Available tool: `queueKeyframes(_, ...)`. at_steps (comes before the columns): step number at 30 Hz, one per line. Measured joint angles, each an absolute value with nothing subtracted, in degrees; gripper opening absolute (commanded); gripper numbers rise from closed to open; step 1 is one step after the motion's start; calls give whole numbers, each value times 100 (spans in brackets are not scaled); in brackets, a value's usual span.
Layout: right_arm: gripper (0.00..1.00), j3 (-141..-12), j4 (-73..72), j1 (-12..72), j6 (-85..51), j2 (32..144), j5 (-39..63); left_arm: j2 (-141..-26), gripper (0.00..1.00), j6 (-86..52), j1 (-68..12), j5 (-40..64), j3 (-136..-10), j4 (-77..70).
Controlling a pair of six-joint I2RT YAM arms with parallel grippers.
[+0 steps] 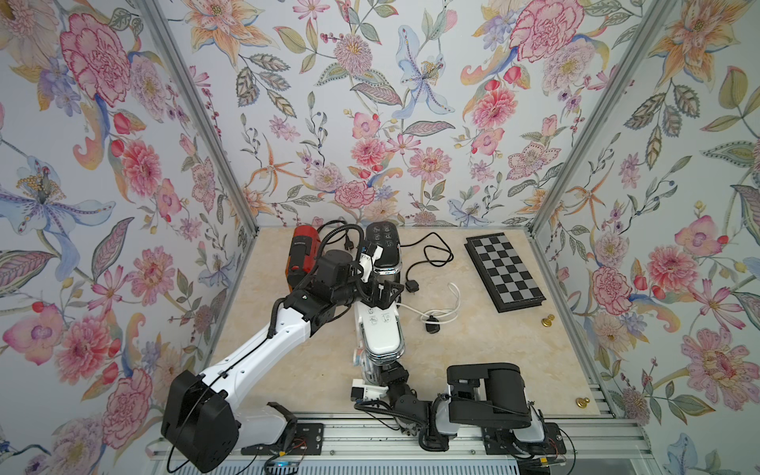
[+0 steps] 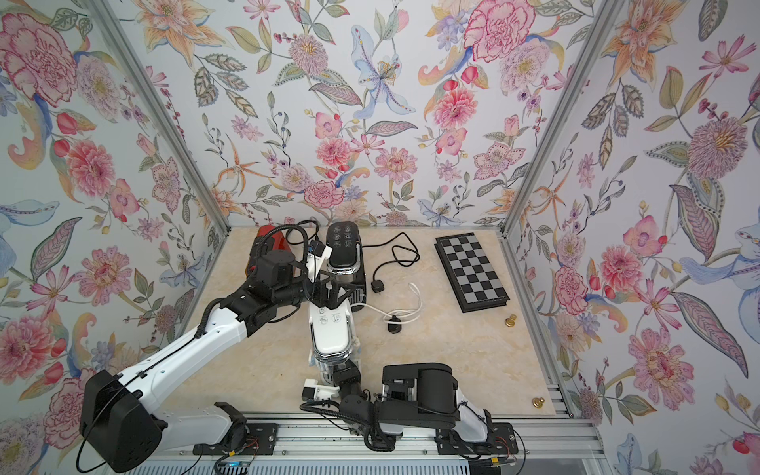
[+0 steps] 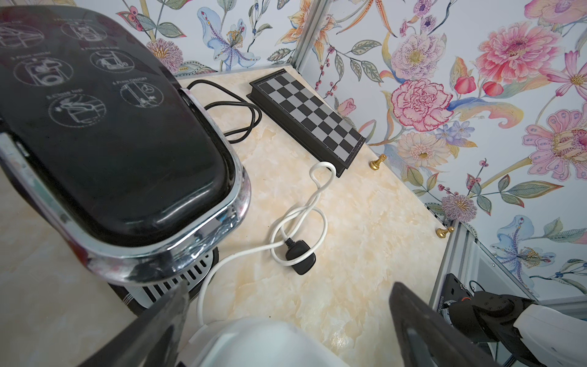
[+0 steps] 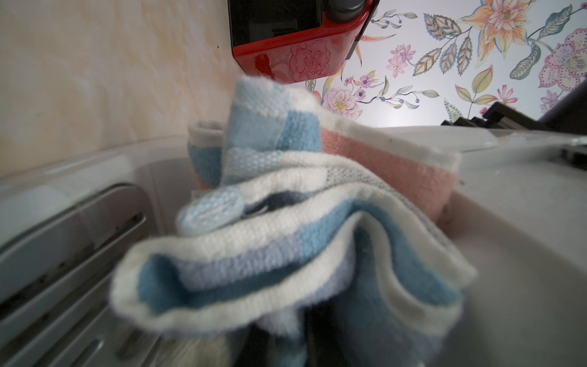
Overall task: Wipe the surface of a coffee machine
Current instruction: Wipe the dirt from the surface of the coffee machine.
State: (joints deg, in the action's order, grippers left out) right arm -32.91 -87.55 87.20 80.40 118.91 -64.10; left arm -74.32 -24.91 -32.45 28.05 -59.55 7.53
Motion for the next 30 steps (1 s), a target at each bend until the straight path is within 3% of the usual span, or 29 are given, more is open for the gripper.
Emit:
queueKeyframes(7, 0, -3162, -8652, 8735, 8189, 11360, -6455, -7430, 99, -2493, -3245, 2805, -5900, 628)
queueKeyframes(30, 0, -3030, -8689, 9662, 8228, 11356, -7271, -7474, 99, -2495, -3245, 2808, -5874, 526)
